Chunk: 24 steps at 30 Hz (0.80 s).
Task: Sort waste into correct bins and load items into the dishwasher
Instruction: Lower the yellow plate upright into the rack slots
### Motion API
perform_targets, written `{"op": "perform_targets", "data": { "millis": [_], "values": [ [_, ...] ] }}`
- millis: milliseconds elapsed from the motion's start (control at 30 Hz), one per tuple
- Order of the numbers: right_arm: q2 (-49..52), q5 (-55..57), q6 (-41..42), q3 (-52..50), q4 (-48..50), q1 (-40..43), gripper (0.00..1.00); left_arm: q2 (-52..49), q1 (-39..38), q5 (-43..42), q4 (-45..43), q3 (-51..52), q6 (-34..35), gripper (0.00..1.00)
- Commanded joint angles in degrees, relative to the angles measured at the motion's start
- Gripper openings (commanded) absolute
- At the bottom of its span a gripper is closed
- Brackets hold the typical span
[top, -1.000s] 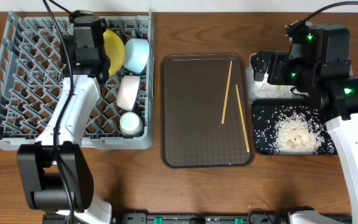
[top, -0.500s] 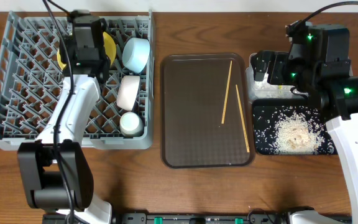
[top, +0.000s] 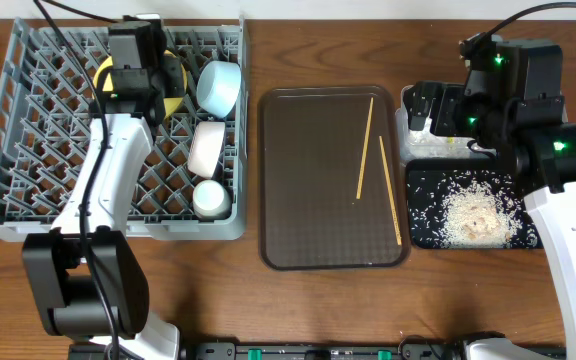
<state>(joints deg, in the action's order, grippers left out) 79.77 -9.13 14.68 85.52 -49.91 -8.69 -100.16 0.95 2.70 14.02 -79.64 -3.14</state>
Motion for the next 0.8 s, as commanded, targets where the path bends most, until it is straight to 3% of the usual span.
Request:
{"op": "perform_targets", "data": {
  "millis": [0, 767],
  "values": [
    [0.1, 0.3, 0.5, 0.1, -0.1, 0.4, 0.99, -2.1, -0.3, -2.1, -0.2, -1.1, 0.5, 0.09],
    [0.1, 0.3, 0.5, 0.1, -0.1, 0.4, 0.99, -12.3, -0.4, -2.1, -2.1, -1.1, 1.6, 0.08]
  ]
}}
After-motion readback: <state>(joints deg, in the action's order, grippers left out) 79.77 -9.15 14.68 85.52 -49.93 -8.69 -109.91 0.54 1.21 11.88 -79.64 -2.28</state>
